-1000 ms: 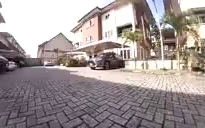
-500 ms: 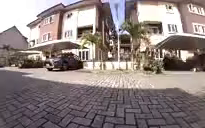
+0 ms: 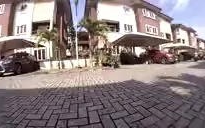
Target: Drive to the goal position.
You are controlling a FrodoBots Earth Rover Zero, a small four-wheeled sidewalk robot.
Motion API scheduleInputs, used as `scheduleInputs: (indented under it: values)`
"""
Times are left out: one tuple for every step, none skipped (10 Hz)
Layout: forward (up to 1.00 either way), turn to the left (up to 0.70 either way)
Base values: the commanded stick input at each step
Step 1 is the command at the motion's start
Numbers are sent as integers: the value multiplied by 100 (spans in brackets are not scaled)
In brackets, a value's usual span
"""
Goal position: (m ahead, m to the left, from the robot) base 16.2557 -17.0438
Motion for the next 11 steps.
scheduleInputs:
  values:
    - [5, -50]
    - [5, -50]
    - [5, -50]
    - [5, -50]
    - [5, -37]
    - [5, 5]
    - [5, 5]
    - [5, 5]
    - [5, 5]
    - [5, 5]
    - [5, 5]
